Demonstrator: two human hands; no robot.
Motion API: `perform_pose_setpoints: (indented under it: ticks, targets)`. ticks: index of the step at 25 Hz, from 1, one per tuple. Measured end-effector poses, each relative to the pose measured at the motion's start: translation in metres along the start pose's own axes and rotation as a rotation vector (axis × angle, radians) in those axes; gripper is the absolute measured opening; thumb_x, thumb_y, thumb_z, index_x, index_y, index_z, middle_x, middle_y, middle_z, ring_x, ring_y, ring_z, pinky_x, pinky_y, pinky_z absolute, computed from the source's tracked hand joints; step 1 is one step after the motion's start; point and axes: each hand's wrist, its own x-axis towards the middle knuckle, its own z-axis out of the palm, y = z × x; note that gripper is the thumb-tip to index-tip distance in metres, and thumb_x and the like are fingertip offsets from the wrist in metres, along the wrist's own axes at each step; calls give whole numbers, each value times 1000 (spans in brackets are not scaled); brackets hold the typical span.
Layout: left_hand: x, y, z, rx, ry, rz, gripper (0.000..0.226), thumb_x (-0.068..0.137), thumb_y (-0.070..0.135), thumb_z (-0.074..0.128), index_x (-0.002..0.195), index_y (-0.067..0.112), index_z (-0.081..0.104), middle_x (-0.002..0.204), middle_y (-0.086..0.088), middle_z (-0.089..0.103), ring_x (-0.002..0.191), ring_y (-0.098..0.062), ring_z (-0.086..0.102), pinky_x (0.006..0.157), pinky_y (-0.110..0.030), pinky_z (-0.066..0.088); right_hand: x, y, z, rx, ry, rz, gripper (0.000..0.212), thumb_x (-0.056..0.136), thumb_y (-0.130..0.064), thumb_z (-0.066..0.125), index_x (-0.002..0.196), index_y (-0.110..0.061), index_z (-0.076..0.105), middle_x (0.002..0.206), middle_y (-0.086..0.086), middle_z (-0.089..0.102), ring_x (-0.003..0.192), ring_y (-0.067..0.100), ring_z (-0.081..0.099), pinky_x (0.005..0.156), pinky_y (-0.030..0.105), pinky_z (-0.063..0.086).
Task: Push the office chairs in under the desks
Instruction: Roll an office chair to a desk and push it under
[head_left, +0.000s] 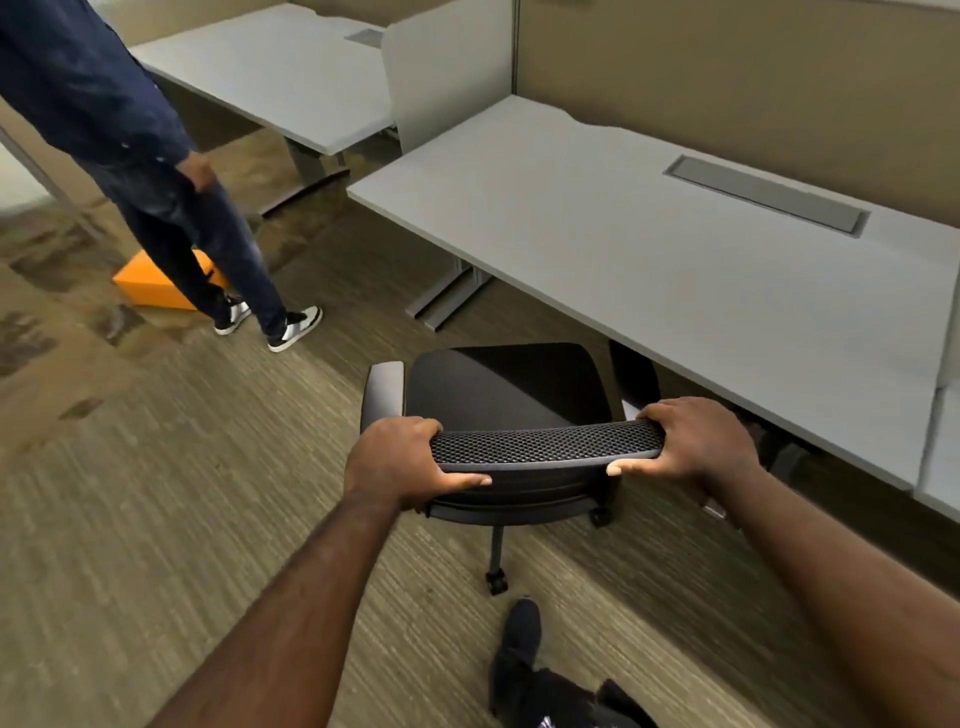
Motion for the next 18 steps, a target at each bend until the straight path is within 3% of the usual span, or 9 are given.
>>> perform_pose_setpoints:
  ticks: [8,12,18]
  targets:
    - [122,-68,-10,-62,-55,35,104,42,108,33,104,34,70,89,14,70,84,-13,64,69,-29,48,123,-11,-1,44,24,19,92,48,-110,23,76,-28,57,71,-12,55,64,8,51,61,31,49]
    - [178,-98,-14,-65,-90,57,106,42,108,34,109,34,69,96,13,71,89,-13,64,75,-30,49,175,-18,-2,68,56,16,83,52,-108,26,67,-29,48,63,-12,48,57,6,43,52,29,38]
    - [249,-144,-14,-31,-92,100,106,42,108,37,110,34,69,96,12,71,90,-13,64,77,-29,47,239,-36,-3,87,91,66,83,52,-108,26,67,-30,49,58,-14,45,54,7,42,52,29,32]
